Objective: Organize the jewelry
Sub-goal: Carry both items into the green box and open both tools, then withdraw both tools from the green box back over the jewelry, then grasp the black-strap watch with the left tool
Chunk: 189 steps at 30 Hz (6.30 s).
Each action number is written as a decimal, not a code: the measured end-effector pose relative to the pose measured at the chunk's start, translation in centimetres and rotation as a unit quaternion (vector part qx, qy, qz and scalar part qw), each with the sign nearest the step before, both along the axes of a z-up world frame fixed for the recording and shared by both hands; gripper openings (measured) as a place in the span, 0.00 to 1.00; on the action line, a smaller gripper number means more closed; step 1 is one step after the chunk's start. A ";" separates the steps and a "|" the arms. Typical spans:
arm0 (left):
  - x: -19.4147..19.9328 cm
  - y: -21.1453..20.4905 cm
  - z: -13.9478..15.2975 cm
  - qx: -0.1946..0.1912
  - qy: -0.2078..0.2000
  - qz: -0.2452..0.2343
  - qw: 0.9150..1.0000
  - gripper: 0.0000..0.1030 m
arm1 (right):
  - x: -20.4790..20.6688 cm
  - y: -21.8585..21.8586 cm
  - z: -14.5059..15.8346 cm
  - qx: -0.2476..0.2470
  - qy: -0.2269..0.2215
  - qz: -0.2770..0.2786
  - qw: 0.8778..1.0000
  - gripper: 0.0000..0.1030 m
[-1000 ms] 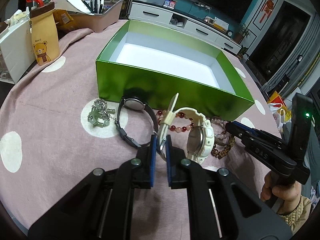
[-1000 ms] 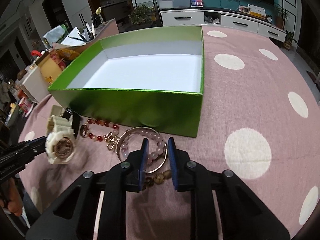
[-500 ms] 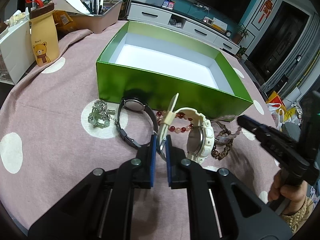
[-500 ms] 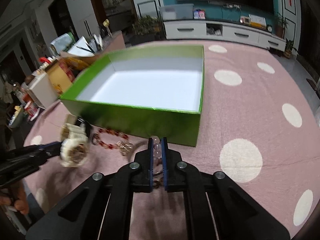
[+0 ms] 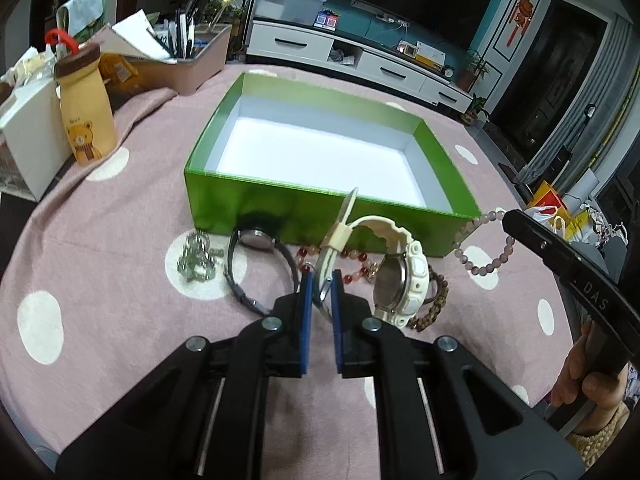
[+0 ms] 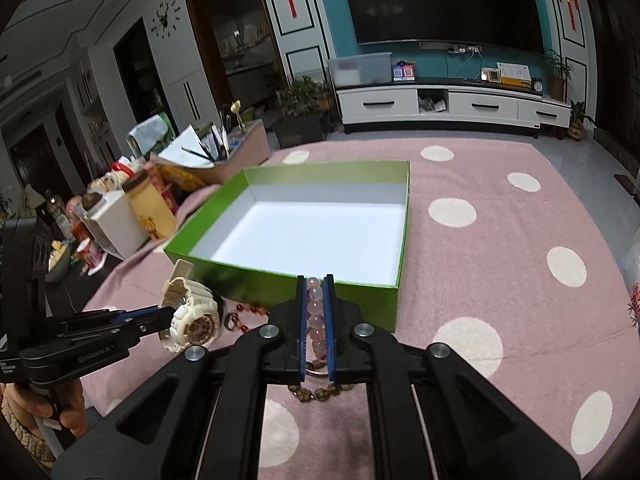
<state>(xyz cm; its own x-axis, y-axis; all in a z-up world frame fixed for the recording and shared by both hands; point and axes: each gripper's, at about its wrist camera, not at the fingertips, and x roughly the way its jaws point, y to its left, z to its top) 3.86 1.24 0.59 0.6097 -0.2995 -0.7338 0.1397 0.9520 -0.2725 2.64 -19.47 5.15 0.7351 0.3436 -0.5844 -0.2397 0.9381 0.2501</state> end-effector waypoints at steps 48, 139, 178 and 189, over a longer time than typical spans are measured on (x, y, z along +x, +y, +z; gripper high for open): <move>12.6 -3.2 1.7 0.074 -0.018 0.029 0.997 0.56 | 7.9 -1.7 -1.3 0.050 0.025 -0.023 0.998 0.43; -2.4 2.9 -1.1 0.055 0.049 0.036 0.997 0.98 | -6.2 1.9 -2.9 -0.031 0.054 0.011 0.998 0.82; 2.2 4.0 -4.2 -0.005 0.075 0.069 0.995 0.52 | -2.5 0.8 -6.9 -0.020 0.099 0.015 0.995 0.82; 4.4 3.1 -5.8 0.011 0.106 0.077 0.991 0.31 | -2.1 0.8 -7.1 -0.017 0.101 0.017 0.995 0.82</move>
<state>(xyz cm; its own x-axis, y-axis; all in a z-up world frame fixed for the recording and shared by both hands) 8.29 4.36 -5.20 0.4779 -0.1969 -0.8560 -0.0671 0.9635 -0.2591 0.56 -18.64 -1.94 0.5897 0.3433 -0.7310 -0.2196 0.9392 0.2639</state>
